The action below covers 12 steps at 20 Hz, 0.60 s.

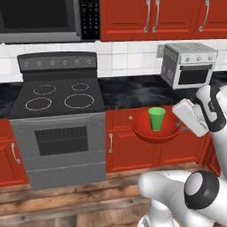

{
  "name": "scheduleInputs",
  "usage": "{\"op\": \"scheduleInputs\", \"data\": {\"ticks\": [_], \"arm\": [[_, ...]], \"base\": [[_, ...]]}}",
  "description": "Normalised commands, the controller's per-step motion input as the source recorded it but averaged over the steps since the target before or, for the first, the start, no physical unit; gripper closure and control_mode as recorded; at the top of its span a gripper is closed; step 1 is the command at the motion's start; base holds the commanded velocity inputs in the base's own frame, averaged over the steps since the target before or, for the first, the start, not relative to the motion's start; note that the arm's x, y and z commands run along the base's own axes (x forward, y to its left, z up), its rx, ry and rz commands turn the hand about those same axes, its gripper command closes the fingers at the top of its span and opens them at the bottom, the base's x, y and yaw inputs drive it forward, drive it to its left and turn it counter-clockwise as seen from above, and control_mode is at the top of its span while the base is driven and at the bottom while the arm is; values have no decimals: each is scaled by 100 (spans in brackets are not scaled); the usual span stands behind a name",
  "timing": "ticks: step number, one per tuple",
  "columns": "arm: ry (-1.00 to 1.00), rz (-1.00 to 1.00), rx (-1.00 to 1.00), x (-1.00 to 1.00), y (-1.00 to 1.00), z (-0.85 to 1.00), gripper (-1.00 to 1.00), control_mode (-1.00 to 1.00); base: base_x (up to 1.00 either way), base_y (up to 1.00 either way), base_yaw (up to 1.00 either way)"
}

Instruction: Place the cup inside the bowl on the dining table and move the bowl to any counter.

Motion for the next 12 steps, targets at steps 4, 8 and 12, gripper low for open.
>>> {"op": "scheduleInputs", "data": {"ticks": [4, 8, 12], "arm": [[0, 0, 0, 0, 0, 0, 100, 100], [0, 0, 0, 0, 0, 0, 100, 100], [0, 0, 0, 0, 0, 0, 100, 100]], "base": [[50, -54, 0], [52, -29, 0], [61, -17, -1]]}}
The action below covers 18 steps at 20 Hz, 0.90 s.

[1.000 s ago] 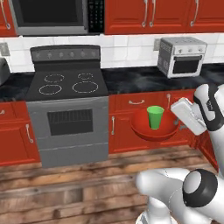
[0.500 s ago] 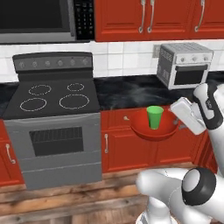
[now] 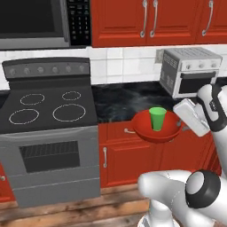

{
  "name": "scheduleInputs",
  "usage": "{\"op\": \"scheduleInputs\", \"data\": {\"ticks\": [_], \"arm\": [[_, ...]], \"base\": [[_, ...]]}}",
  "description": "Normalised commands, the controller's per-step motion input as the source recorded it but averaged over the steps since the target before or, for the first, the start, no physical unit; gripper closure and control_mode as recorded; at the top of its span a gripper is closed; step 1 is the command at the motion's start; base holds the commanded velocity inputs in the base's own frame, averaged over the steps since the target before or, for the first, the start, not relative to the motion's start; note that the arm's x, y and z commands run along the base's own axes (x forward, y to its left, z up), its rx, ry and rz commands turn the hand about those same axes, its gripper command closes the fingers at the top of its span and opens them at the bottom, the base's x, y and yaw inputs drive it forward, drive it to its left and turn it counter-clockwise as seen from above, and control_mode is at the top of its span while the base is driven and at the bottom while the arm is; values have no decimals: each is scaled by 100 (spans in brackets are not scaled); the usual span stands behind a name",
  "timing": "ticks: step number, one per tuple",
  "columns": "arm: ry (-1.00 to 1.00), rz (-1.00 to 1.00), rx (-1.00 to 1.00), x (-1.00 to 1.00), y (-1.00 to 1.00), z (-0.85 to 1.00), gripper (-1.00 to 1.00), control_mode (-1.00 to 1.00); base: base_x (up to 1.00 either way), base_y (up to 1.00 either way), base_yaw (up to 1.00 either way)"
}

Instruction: Place the cup inside the bowl on the dining table and move the bowl to any counter.

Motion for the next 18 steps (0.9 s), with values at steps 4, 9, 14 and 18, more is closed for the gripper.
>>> {"op": "scheduleInputs", "data": {"ticks": [4, 9, 14, 18], "arm": [[0, 0, 0, 0, 0, 0, 100, 100], [0, 0, 0, 0, 0, 0, 100, 100], [0, 0, 0, 0, 0, 0, 100, 100], [0, 0, 0, 0, 0, 0, 100, 100]], "base": [[65, -5, -2], [58, -11, -2], [53, -13, -1], [56, -10, -1]]}}
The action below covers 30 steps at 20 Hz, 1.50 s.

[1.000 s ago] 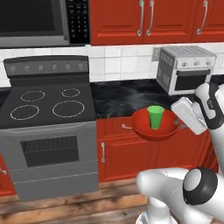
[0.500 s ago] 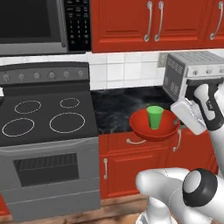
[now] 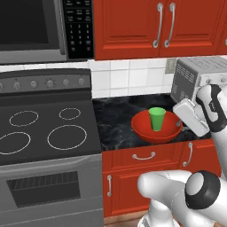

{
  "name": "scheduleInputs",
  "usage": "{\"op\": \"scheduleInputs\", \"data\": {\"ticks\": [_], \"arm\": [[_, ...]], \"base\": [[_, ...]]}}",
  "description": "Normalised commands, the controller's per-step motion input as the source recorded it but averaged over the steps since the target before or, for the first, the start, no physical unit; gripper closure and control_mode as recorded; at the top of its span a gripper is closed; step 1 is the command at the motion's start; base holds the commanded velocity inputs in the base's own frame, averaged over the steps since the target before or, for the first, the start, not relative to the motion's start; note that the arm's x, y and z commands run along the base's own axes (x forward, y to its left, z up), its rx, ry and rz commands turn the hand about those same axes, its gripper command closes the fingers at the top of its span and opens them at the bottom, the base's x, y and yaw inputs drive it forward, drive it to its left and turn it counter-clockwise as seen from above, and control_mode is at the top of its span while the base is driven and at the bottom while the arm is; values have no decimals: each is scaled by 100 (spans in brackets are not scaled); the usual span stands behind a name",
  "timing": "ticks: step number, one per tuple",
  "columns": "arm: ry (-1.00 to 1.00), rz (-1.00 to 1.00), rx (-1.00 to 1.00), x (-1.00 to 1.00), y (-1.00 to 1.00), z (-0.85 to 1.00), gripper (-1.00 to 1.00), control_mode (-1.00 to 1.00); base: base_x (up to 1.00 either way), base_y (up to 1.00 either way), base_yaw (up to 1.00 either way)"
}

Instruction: Place the cup inside the bowl on the dining table and move the bowl to any counter.

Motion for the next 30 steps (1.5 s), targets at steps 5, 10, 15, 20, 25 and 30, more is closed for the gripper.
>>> {"op": "scheduleInputs", "data": {"ticks": [5, 10, 15, 20, 25, 30], "arm": [[0, 0, 0, 0, 0, 0, 100, 100], [0, 0, 0, 0, 0, 0, 100, 100], [0, 0, 0, 0, 0, 0, 100, 100], [0, 0, 0, 0, 0, 0, 100, 100], [0, 0, 0, 0, 0, 0, 100, 100], [0, 0, 0, 0, 0, 0, 100, 100]], "base": [[49, -7, -1], [18, 0, 0], [0, 0, 0], [0, 0, 0], [0, 0, 0], [0, 0, 0]]}}
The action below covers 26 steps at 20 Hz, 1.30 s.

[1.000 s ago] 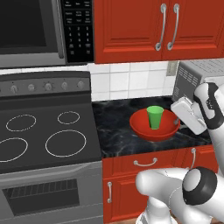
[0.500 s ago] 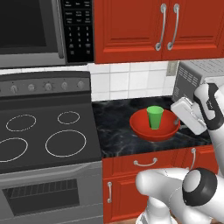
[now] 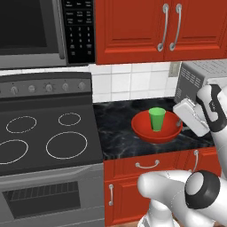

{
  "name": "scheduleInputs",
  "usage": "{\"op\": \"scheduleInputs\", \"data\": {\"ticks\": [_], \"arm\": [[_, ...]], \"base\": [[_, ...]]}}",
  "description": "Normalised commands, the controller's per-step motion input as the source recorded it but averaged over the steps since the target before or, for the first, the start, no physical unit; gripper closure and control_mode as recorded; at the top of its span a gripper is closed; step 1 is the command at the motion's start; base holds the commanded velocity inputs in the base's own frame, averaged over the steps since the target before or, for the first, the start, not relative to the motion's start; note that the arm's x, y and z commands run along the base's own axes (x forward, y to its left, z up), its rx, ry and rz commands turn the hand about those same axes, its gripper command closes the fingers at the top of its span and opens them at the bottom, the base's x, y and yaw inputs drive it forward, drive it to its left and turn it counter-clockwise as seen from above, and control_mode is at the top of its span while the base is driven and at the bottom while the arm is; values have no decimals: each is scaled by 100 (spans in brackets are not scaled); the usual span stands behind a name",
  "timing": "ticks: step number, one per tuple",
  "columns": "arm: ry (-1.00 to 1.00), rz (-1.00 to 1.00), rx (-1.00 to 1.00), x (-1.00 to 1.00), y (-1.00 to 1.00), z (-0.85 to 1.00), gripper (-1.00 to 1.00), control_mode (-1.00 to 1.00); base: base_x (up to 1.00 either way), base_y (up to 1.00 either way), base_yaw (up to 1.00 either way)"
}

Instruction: Place the cup inside the bowl on the dining table and move the bowl to any counter.

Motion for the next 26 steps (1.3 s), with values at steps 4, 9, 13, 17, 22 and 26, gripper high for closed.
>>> {"op": "scheduleInputs", "data": {"ticks": [4, 9, 13, 17, 22, 26], "arm": [[0, 0, 0, 0, 0, 0, 100, -100], [0, 0, 0, 1, 7, 0, 100, -100], [0, -1, 0, 0, 2, 0, 100, -100], [0, -3, 0, 0, 1, 0, 100, -100], [-1, -9, 0, 2, 0, 0, 100, -100], [-1, -14, 0, 7, 0, 0, 100, -100]], "base": [[0, 0, 0], [0, 0, 0], [0, 0, 0], [0, 0, 0], [0, 0, 0], [0, 0, 0]]}}
